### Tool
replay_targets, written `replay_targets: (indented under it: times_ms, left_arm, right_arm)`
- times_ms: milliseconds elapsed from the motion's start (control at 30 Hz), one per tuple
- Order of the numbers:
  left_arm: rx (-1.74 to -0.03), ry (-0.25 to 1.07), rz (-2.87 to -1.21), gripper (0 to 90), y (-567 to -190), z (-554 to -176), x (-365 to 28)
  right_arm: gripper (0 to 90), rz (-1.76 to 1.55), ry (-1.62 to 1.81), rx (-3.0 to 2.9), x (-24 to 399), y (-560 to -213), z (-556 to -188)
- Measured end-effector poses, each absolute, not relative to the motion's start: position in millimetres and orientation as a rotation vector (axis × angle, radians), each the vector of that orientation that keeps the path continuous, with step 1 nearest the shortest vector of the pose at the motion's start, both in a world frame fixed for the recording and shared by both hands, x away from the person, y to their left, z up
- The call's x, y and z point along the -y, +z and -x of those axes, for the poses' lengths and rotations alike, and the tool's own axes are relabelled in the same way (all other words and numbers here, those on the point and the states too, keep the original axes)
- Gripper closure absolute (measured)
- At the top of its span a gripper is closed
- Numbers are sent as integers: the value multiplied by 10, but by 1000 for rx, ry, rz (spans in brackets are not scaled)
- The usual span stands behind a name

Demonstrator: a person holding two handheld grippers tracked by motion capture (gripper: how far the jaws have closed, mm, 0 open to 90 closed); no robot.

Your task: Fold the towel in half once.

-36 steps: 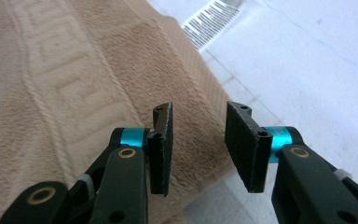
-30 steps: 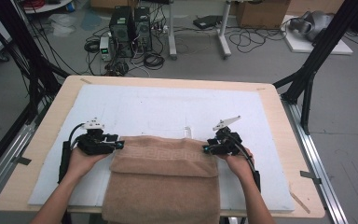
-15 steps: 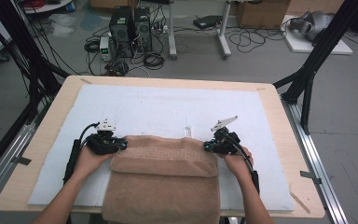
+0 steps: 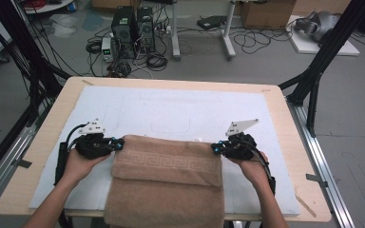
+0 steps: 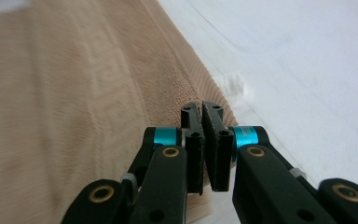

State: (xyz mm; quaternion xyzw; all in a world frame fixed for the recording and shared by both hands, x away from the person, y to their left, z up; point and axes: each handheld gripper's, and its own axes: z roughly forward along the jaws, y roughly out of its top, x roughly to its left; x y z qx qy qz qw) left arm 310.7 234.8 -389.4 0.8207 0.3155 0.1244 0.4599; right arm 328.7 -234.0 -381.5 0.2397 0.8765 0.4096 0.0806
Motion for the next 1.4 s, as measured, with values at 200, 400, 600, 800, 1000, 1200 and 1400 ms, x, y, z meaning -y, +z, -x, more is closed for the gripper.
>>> replay_targets:
  times_ms: [200, 400, 600, 800, 1000, 1200, 1400]
  left_arm:
    - [-534, 176, -2038, 699, -3814, -2472, -2490]
    - [-603, 188, -1994, 527, -3890, -2539, -2557]
    - [-783, 265, -1955, 579, -3989, -2915, -2570]
    - [-821, 301, -2099, 582, -4182, -3117, -2422]
    - [-856, 257, -2189, 499, -4339, -3236, -2326]
    - [-842, 144, -2189, 733, -4383, -3272, -2318]
    - [-861, 194, -2142, 824, -4343, -3273, -2340]
  right_arm:
    - [780, -363, 1486, -2671, 2437, -3568, -2639]
    - [676, -566, 1388, -2689, 2535, -3803, -2747]
    - [652, -771, 1349, -2637, 2570, -3990, -3103]
    - [635, -868, 1230, -2659, 2568, -4115, -3302]
    - [544, -896, 1171, -2759, 2516, -4267, -3329]
    - [780, -833, 1146, -2830, 2414, -4352, -3314]
    - [821, -782, 1091, -2833, 2364, -4261, -3361]
